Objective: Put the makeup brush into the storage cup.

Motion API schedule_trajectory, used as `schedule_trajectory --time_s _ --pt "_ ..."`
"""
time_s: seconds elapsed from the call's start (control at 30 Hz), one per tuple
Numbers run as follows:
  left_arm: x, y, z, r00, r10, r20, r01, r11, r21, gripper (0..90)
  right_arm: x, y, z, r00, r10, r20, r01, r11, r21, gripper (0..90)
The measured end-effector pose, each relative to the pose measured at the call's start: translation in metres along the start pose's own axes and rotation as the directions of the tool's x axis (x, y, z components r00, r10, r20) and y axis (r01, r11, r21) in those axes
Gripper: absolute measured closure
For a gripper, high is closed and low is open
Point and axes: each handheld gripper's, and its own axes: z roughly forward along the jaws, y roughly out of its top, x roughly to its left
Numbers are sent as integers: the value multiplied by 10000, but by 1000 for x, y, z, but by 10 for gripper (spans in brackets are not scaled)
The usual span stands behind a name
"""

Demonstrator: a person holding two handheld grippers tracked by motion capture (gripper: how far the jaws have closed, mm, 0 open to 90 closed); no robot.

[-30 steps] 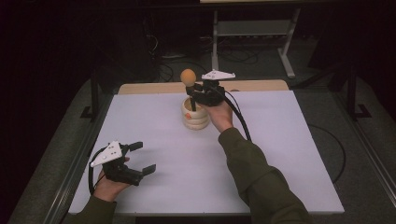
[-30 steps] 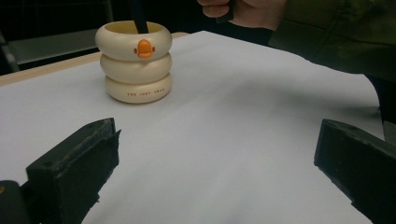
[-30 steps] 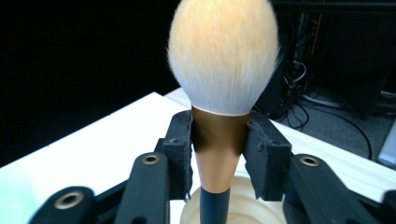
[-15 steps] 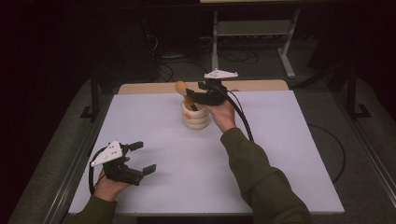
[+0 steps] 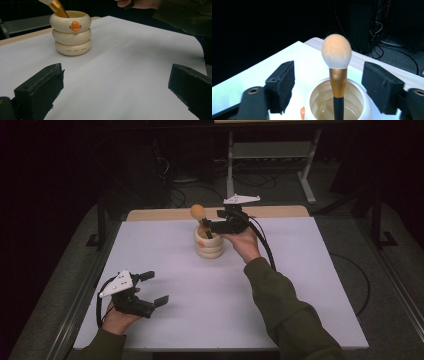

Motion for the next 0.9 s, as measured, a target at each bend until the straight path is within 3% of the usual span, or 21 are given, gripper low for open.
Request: schedule_trajectory --time_s 0.2,0.63,0.9 --pt "1 -1 -1 10000 -5 -24 5 10000 -8 0 3 -4 -2 9998 -172 -133 177 9991 396 153" --pt "1 -2 -2 10000 91 -13 -91 9999 52 0 14 -19 -13 9931 -1154 -211 1169 9894 864 127" --pt "1 -2 -3 10000 47 -45 -47 10000 49 0 13 -30 -24 9936 -1083 -307 1105 9906 806 103"
